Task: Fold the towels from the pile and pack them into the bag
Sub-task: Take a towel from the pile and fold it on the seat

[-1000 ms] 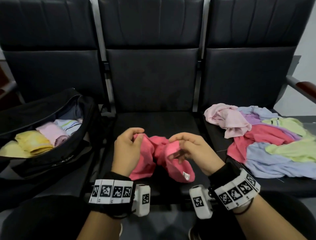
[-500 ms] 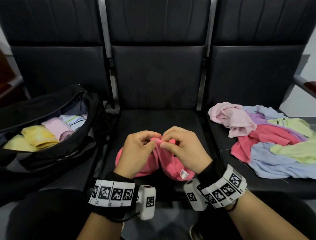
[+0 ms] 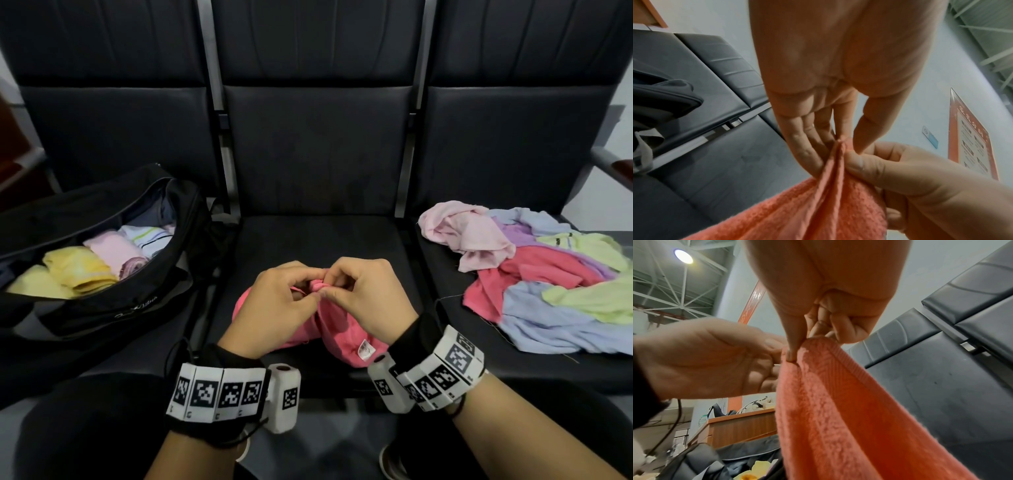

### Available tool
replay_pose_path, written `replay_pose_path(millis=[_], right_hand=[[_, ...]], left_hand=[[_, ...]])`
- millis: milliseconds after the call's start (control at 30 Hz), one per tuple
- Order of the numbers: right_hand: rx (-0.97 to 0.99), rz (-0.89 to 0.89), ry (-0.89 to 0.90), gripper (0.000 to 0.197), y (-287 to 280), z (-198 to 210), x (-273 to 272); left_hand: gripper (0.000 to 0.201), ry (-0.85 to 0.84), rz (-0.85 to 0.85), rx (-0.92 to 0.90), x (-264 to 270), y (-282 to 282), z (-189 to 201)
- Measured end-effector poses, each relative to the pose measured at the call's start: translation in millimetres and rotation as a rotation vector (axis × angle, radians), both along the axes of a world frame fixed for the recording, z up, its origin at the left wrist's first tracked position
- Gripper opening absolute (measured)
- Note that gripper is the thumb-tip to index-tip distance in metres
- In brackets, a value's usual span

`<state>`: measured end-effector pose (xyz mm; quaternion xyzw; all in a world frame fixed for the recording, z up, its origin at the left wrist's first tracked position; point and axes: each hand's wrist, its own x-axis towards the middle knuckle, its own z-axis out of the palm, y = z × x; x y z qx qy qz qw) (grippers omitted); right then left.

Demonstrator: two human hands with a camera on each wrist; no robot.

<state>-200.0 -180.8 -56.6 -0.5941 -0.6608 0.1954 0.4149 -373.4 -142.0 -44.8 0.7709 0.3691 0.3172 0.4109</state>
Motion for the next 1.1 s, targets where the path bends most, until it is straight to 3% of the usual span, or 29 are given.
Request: replay_pose_path(millis=[267,567,800,967,1100], right_hand=[[-0.135,0.203,-0.12,0.021,0,-3,7],[-0.431,0.204,-0.67,0.025,0,-46,45],[-0.445,0.244,-0.962,0.026,0,-69,69],[-0.26,0.127,-0.907,0.035,4,-58,86],[-0.028,-0.058,-0.64,0.018,10,-26,103]], left_hand=[[0.023,0.056,0.074,0.114,-6,6,-4],[0.03,-0.01,0.269,0.394,-30,22,4],[0.028,-0.12,0.531,0.521,-61,35,18],[0.026,-0.113,0.633,0.567,-77,41,23],[0.026,-0.083,0.721,0.572,-92,52,24]])
